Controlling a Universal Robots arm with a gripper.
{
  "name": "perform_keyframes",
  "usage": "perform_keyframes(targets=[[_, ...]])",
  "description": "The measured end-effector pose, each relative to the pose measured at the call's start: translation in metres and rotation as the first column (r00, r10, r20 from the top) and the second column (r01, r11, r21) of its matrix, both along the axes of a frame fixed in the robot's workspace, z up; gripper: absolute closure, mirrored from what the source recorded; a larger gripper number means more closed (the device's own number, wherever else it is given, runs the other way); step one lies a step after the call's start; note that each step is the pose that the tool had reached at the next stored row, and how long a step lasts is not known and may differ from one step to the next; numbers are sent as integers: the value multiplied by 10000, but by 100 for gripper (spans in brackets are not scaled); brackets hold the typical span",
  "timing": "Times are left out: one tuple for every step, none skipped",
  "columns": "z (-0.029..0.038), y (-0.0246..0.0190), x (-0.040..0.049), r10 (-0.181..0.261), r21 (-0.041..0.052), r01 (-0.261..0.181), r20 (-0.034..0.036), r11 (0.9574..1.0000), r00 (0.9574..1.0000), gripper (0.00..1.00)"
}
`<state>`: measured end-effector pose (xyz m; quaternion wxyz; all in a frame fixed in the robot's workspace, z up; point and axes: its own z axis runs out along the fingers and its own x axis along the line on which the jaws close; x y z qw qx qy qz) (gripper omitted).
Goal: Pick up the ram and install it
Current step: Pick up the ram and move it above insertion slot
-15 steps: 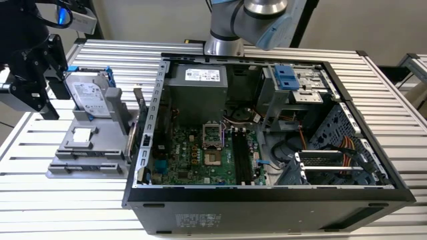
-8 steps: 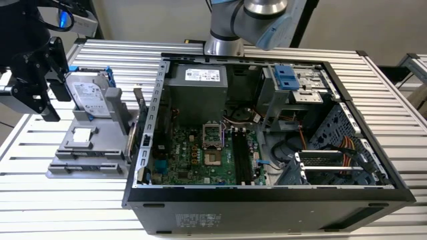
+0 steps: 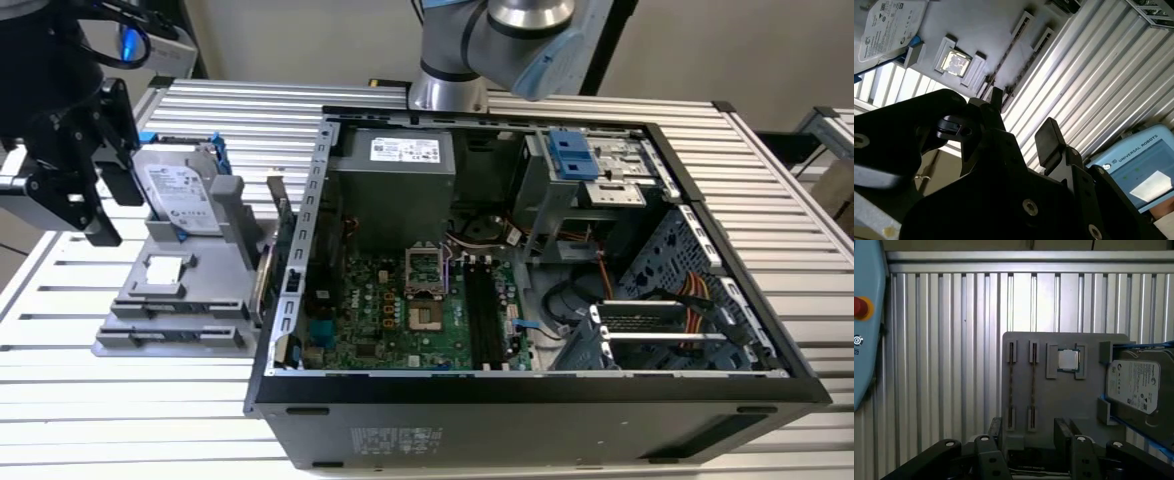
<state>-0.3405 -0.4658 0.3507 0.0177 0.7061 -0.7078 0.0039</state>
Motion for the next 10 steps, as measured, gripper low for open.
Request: perform_keyframes(targets=[[-4,1,0,0,-4,0,0,10000,10000,0],[-9,1,0,0,-7,0,-1,10000,10000,0],[-14,2,0,0,-11,0,-1,10000,10000,0],[-19,3,0,0,-14,0,-1,10000,10000,0],[-23,4,0,0,-18,0,0,10000,10000,0],[-28,5,0,0,-24,0,-1,10000,10000,0],[-33,7,0,0,-30,0,-1,10000,10000,0],[-38,8,0,0,-33,0,-1,10000,10000,0],[-43,9,0,0,-36,0,0,10000,10000,0],[-47,11,0,0,-40,0,-1,10000,10000,0]])
